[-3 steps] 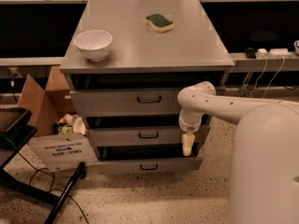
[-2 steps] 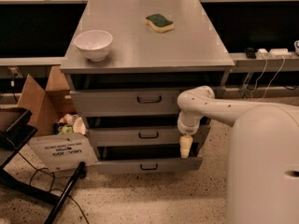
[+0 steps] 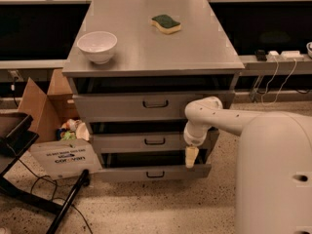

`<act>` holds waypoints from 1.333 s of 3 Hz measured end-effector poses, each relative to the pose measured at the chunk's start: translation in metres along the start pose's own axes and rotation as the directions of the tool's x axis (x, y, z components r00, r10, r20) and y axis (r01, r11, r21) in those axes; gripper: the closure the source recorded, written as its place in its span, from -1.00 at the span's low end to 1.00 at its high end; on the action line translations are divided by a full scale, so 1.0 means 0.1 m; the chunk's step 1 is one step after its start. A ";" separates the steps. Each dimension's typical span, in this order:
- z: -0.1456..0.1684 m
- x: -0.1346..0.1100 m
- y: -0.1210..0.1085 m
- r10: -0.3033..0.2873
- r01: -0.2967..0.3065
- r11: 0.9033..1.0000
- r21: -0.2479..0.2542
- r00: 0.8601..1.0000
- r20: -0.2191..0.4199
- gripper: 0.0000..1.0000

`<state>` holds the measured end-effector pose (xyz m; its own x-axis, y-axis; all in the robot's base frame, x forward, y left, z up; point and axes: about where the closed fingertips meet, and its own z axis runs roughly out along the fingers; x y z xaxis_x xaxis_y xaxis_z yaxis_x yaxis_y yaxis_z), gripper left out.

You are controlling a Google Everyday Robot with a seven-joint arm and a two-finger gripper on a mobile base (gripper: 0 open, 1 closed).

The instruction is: Open middle drawer

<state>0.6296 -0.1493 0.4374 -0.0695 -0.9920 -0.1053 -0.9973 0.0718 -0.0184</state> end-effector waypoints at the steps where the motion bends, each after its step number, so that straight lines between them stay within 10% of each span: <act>1: -0.07 0.26 0.20 0.054 -0.054 0.998 0.017 0.998 -0.014 -0.26; 3: -0.35 0.78 0.77 0.150 -0.147 0.988 0.036 0.986 -0.076 0.28; 4: -0.35 0.78 0.77 0.149 -0.147 0.988 0.037 0.986 -0.076 -0.19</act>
Offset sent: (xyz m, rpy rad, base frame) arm -0.1362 -0.1277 0.0600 -0.1400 -0.0360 -0.2611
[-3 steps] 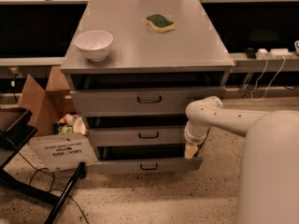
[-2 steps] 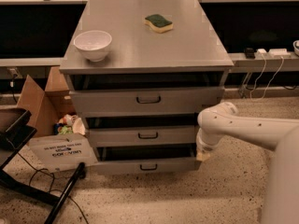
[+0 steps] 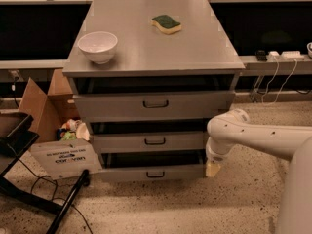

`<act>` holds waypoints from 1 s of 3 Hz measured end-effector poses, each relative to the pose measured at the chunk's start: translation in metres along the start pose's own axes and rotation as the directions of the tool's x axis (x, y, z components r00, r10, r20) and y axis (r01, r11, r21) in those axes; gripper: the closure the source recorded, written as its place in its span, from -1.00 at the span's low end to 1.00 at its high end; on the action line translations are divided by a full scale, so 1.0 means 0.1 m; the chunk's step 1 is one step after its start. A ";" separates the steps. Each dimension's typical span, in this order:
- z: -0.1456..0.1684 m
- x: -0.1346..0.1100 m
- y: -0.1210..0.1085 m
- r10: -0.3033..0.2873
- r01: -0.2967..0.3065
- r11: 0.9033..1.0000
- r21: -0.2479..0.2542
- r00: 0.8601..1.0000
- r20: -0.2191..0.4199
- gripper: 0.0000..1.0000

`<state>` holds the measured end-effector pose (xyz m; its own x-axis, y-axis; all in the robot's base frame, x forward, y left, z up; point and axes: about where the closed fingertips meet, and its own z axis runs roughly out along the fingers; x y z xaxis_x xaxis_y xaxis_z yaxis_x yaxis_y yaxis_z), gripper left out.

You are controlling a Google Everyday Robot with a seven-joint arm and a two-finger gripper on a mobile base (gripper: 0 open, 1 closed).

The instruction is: Open middle drawer

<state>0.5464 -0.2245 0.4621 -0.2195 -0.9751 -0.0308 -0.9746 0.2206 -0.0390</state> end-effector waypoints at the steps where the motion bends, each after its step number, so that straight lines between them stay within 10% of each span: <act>1: 0.00 -0.15 -0.11 -0.042 0.042 0.999 0.032 0.999 -0.004 -0.65; 3: 0.16 -0.78 -0.64 -0.167 0.165 0.982 0.087 0.986 0.015 -1.00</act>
Offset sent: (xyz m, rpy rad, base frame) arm 0.0974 0.0686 0.0080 -0.0131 -0.1575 0.1919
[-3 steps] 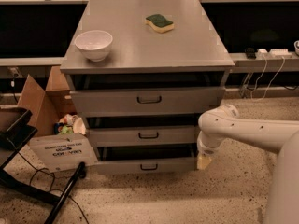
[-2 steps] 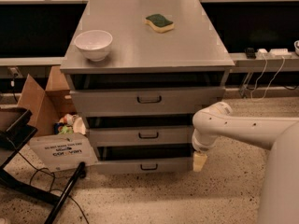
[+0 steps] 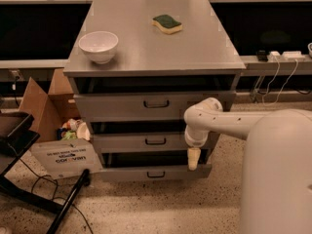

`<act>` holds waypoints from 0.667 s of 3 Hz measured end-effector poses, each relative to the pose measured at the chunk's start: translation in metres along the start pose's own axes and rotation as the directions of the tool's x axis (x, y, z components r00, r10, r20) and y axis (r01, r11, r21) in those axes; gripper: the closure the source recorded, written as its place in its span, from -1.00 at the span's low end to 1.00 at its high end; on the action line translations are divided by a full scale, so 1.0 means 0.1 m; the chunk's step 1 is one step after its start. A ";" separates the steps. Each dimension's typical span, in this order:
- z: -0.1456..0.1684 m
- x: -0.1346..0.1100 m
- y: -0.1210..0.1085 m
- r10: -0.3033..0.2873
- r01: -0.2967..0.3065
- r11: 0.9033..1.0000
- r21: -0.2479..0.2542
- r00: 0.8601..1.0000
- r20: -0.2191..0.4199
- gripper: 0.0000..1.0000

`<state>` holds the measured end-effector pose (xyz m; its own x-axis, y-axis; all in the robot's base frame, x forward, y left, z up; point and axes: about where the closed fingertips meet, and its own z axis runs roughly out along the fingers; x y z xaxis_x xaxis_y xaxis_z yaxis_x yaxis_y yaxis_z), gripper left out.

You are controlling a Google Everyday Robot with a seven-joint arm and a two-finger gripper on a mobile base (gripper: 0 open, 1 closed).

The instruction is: Open middle drawer

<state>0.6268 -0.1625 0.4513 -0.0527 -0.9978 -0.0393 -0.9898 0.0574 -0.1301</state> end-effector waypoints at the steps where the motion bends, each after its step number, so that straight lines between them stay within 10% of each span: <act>1: 0.22 -0.15 -0.16 -0.013 0.014 1.000 -0.019 0.999 0.029 -1.00; 2: 0.48 -0.22 -0.24 0.003 0.001 0.999 -0.049 0.997 0.077 -0.75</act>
Offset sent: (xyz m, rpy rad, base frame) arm 0.0436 0.0373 -0.0632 0.1229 0.0778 0.0179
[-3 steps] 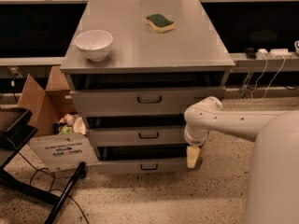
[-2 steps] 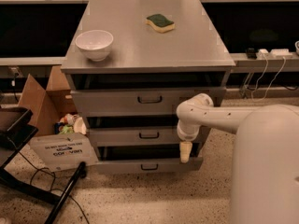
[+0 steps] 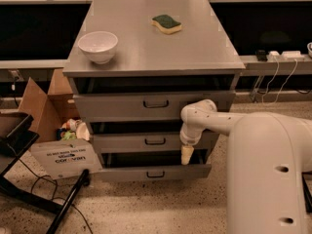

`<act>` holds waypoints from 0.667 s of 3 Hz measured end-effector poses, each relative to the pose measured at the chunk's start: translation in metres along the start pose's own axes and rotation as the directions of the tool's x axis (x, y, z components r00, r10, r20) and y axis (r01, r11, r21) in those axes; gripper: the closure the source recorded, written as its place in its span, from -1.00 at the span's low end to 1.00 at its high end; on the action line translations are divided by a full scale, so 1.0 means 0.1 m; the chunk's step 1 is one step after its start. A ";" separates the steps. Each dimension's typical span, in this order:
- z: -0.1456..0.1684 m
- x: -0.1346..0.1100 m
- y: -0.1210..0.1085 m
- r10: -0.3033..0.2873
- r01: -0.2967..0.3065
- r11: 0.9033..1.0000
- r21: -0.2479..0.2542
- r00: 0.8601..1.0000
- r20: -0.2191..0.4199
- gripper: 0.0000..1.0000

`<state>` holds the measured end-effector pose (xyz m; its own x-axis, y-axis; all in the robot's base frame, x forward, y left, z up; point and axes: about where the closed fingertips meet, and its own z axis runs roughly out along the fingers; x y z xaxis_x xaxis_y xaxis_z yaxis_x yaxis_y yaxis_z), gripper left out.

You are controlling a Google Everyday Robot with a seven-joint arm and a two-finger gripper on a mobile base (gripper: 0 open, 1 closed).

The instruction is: Open middle drawer

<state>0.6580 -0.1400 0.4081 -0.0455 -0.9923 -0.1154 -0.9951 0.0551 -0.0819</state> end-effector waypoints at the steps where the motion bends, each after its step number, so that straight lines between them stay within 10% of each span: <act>1: -0.15 0.16 0.13 0.052 -0.052 0.999 0.014 0.999 -0.011 -0.30; 2: -0.26 0.26 0.16 0.073 -0.073 0.997 0.036 0.997 -0.016 0.32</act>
Offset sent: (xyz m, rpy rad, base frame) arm -0.1865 -0.1204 0.1161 -0.2196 -0.0189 -0.3548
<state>0.6387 -0.1674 0.4296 -0.1198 -0.9872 -0.1053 -0.9853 0.1312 -0.1092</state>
